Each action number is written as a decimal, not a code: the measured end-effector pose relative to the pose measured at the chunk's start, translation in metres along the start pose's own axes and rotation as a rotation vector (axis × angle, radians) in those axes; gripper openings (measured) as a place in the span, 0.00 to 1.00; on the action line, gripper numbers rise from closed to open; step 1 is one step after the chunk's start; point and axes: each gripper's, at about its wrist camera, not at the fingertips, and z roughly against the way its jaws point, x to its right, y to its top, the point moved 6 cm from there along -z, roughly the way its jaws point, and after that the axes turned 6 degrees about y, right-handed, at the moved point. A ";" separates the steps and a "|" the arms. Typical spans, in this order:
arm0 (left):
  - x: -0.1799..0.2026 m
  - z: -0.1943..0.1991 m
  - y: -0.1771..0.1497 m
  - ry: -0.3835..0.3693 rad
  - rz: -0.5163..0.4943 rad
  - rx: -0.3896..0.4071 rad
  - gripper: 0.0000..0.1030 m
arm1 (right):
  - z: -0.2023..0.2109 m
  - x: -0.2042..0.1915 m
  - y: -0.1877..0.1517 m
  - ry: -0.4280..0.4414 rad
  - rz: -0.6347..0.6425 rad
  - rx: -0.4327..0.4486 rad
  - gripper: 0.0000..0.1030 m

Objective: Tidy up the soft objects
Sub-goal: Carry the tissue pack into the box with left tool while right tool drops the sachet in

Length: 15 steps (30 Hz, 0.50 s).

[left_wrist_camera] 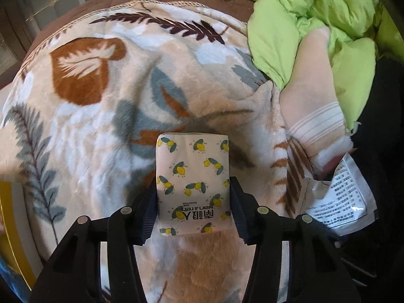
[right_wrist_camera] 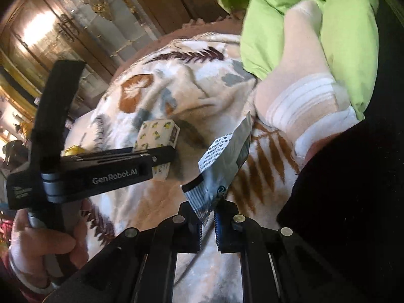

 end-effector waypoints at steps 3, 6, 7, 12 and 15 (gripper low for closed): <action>-0.010 0.017 -0.012 -0.003 0.006 0.025 0.49 | 0.006 -0.016 -0.004 0.021 0.032 -0.003 0.08; -0.027 0.034 -0.028 -0.012 0.032 0.037 0.49 | 0.008 -0.034 -0.013 0.047 0.066 -0.016 0.08; -0.032 0.040 -0.034 -0.012 0.040 0.041 0.49 | 0.008 -0.039 -0.016 0.052 0.076 -0.020 0.08; -0.053 0.069 -0.059 -0.004 0.064 0.076 0.49 | 0.006 -0.075 -0.034 0.093 0.139 -0.045 0.08; -0.067 0.085 -0.078 -0.002 0.083 0.097 0.49 | 0.002 -0.101 -0.045 0.115 0.192 -0.069 0.08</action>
